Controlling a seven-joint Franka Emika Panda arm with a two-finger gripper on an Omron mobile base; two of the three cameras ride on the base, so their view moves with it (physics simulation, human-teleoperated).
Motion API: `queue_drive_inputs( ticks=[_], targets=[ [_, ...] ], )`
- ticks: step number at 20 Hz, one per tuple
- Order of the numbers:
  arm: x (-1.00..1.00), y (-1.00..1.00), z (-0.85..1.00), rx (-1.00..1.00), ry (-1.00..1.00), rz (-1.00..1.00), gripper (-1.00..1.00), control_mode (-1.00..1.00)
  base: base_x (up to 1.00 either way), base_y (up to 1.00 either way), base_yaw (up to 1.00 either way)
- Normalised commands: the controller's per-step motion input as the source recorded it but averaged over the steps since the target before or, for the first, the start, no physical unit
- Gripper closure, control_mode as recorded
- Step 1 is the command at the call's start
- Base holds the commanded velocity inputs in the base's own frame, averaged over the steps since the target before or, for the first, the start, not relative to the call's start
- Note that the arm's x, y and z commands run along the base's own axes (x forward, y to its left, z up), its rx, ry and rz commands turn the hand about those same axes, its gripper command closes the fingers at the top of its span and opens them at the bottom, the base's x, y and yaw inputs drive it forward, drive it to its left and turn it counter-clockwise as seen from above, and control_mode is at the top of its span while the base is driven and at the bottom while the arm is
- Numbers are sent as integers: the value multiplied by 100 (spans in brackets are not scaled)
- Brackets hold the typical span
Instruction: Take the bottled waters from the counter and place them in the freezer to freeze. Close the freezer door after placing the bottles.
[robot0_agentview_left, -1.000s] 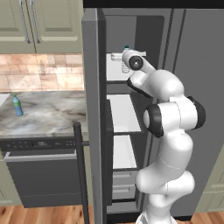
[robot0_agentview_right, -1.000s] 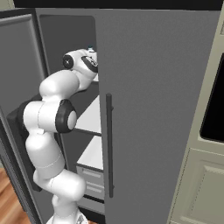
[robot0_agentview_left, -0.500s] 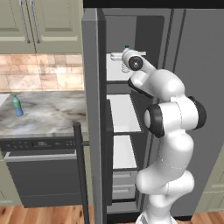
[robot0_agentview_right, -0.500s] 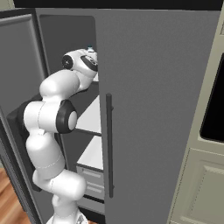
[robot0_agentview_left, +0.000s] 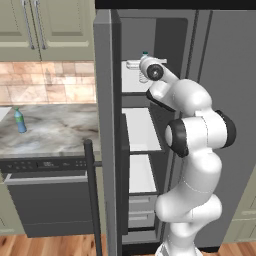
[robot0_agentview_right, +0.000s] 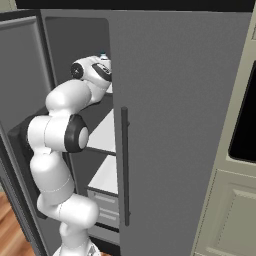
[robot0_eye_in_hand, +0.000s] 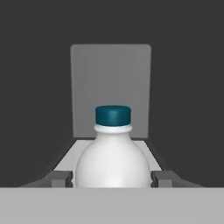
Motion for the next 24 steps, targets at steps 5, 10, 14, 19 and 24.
queue_drive_inputs(
  ticks=[5,10,14,19,24],
  targets=[
    [0,0,0,0,0,0,-100,-100,0,0,0],
    [0,0,0,0,0,0,-100,-100,0,0,0],
    [-1,0,0,1,0,0,-100,-100,0,0,0],
    [-20,0,1,2,0,1,-100,-100,0,0,0],
    [-57,0,0,1,-3,6,-100,-100,0,0,0]
  ],
)
